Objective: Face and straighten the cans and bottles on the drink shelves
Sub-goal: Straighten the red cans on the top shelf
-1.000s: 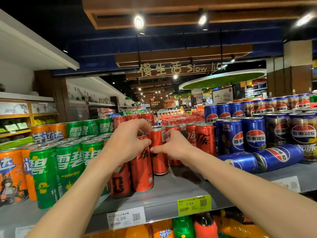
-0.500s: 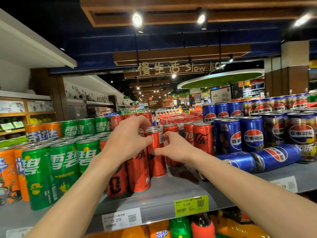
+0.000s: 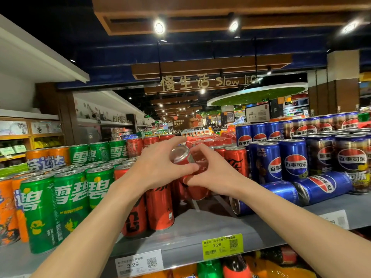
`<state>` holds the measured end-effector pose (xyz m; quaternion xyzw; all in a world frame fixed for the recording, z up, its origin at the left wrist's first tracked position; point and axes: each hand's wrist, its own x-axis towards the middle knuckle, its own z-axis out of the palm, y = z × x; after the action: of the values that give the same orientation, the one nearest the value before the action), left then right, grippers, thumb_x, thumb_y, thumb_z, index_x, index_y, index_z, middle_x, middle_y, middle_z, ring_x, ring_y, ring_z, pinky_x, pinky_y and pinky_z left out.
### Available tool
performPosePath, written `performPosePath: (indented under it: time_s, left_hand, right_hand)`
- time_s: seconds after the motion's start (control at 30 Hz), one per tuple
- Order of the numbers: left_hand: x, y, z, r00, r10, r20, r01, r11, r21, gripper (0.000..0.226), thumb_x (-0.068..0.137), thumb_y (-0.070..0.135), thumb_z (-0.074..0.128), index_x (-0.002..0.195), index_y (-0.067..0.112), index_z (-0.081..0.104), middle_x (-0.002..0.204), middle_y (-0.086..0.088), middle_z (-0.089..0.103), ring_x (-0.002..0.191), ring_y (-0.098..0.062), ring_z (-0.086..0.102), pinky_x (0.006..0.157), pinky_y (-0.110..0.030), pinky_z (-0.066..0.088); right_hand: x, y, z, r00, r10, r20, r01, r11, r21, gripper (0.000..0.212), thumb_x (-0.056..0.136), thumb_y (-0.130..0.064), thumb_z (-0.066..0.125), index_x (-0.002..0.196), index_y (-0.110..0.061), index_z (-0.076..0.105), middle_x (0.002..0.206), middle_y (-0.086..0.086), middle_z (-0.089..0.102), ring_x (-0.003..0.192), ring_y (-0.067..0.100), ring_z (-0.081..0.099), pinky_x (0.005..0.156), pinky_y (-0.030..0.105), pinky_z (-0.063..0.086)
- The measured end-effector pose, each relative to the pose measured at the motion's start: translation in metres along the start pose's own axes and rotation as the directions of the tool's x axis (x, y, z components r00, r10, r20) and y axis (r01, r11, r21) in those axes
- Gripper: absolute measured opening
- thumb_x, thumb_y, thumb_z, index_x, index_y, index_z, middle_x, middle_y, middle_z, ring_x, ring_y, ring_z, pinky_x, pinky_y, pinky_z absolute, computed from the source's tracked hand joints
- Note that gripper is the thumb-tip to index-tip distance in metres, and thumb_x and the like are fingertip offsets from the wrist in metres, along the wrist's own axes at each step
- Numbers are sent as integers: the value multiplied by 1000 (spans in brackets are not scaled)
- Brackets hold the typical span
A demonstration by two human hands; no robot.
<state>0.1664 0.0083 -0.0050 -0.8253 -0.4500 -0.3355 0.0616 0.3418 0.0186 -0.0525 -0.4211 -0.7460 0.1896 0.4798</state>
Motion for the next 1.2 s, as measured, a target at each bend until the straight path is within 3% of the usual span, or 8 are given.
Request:
performPosePath:
  time_s: [0.2,0.3,0.4,0.6,0.77,1.0,1.13,1.2]
  left_hand:
    - [16,2,-2,981,-27,-194,-1,990,-144,51,88,59,61,130,30,64,127,9,66,112,-10,60,87,-27,42]
    - [20,-1,-5,959,-83,-270,30,980,-197,47,92,61,54,122,28,67,114,7,71,106,-12,64,91,-33,49]
    - [18,-5,-4,962,-120,-247,44,954,-295,41,98,55,49,103,21,70,89,6,70,89,-7,63,78,-29,46]
    - [10,-4,-5,960,-174,-220,114,959,-261,59,101,57,37,71,8,48,65,-5,53,65,-20,52,64,-34,35]
    - [10,0,-6,977,-126,-173,98,982,-163,23,95,37,55,87,23,71,80,9,69,81,-8,63,71,-24,45]
    - [8,-6,-6,979,-122,-166,117,992,-42,12,88,31,62,93,24,70,89,11,67,88,-12,62,74,-29,44]
    - [5,-12,-6,990,-117,-78,121,992,39,41,88,28,65,128,20,60,121,3,64,109,-17,59,90,-30,45]
    - [4,-13,-7,995,-73,-64,77,995,63,49,89,24,65,137,20,55,132,1,60,120,-17,55,99,-30,43]
  right_hand:
    - [-5,-2,-24,995,3,98,0,1000,-29,74,81,-47,80,144,-49,42,143,-18,49,128,2,51,108,32,44]
    - [-13,4,-30,995,23,101,-24,1000,14,72,83,-39,81,144,-40,44,134,-11,56,113,2,62,98,32,55]
    - [-16,5,-34,1000,26,-2,-26,985,170,65,77,-34,86,133,-36,53,129,-10,61,109,3,66,92,32,59]
    - [-2,-13,-41,971,1,-240,131,838,530,33,83,-22,78,112,-21,63,104,0,73,95,17,73,81,35,60]
    - [17,-40,-41,925,-19,-379,113,967,228,47,83,-34,79,125,-27,58,109,-5,65,96,11,68,76,29,59]
    - [31,-31,-9,995,54,-79,-62,993,-104,82,73,-28,87,142,-18,45,115,-1,68,95,12,69,86,31,58]
    - [43,-20,6,995,90,-42,-95,988,-119,31,73,-17,86,98,-13,68,71,-7,68,58,3,64,58,24,50]
    - [46,-16,11,996,91,-26,-94,984,-152,23,72,-18,87,85,-14,68,63,-9,64,46,-5,56,52,16,44]
